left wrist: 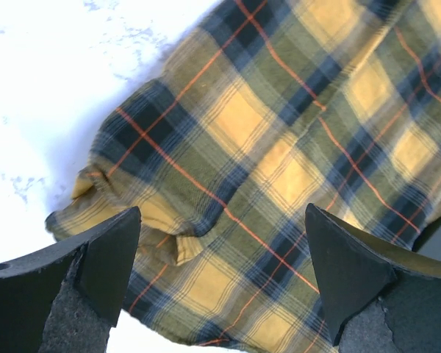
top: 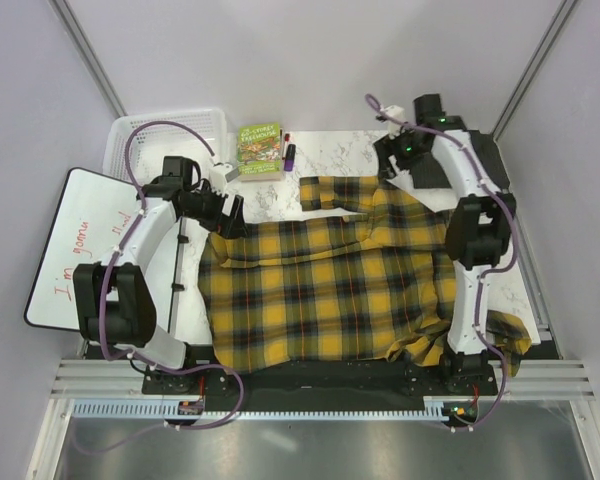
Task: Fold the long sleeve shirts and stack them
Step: Fold the shirt
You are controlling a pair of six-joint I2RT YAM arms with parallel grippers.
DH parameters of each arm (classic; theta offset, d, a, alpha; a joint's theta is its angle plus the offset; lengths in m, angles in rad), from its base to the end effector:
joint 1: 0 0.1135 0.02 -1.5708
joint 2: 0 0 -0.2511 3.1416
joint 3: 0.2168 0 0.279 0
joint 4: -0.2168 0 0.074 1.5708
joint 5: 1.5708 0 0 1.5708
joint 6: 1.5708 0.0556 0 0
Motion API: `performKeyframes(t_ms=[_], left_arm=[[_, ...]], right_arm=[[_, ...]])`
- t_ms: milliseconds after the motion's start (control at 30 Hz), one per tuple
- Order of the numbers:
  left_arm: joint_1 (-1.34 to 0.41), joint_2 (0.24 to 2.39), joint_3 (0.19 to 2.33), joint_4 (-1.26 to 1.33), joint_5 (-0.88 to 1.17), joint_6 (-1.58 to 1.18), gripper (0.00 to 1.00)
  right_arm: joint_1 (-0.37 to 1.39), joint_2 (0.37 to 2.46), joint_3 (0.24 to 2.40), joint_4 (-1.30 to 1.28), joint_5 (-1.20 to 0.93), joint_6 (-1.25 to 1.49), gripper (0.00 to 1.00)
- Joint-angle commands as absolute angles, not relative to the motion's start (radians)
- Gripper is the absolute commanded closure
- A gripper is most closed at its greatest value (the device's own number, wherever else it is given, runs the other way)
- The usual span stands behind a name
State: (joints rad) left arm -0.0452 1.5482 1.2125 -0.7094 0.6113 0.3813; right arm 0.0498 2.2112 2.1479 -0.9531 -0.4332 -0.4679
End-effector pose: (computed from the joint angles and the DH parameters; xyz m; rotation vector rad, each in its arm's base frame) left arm 0.3495 -0.0478 0.2280 0.7228 2.3535 -0.6528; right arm 0.5095 0.0488 0.2517 -0.7875 2.3653 0.3887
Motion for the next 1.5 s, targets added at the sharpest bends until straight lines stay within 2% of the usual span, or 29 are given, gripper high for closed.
performKeyframes(t_ms=[0,200,533,967,1000,1133,1200,1267,1300,1400,1467], left_arm=[[-0.049,1.506,1.218,-0.716,0.715,0.431,0.00],[-0.049,1.496,1.197,-0.715,0.739,0.423,0.00],[-0.049,1.485,1.181,-0.716,0.749,0.411,0.00],[-0.049,1.466,1.173,-0.721,0.753,0.394,0.00],[-0.049,1.466,1.177,-0.722,0.747,0.391,0.00],[-0.049,1.466,1.215,-0.736,0.733,0.390,0.00],[-0.049,1.470,1.233,-0.744,0.732,0.385,0.00],[-0.049,1.473,1.270,-0.756,0.732,0.380,0.00],[-0.049,1.476,1.284,-0.761,0.729,0.376,0.00],[-0.049,1.486,1.334,-0.773,0.732,0.361,0.00],[-0.049,1.502,1.367,-0.788,0.735,0.354,0.00]], right_arm=[[0.144,2.289,2.158,-0.760,-0.351,-0.408,0.20],[0.230,2.375,2.167,-0.625,-0.345,-0.380,0.16],[0.327,2.503,2.240,-0.465,-0.319,-0.332,0.02],[0.325,2.615,2.281,-0.390,-0.387,-0.198,0.03],[0.325,2.620,2.281,-0.397,-0.384,-0.190,0.06],[0.322,2.667,2.324,-0.491,-0.403,-0.172,0.30],[0.322,2.675,2.344,-0.543,-0.432,-0.166,0.39],[0.319,2.677,2.361,-0.586,-0.457,-0.169,0.66],[0.321,2.671,2.362,-0.597,-0.466,-0.175,0.84],[0.314,2.626,2.356,-0.606,-0.457,-0.196,1.00],[0.301,2.583,2.356,-0.594,-0.459,-0.199,1.00]])
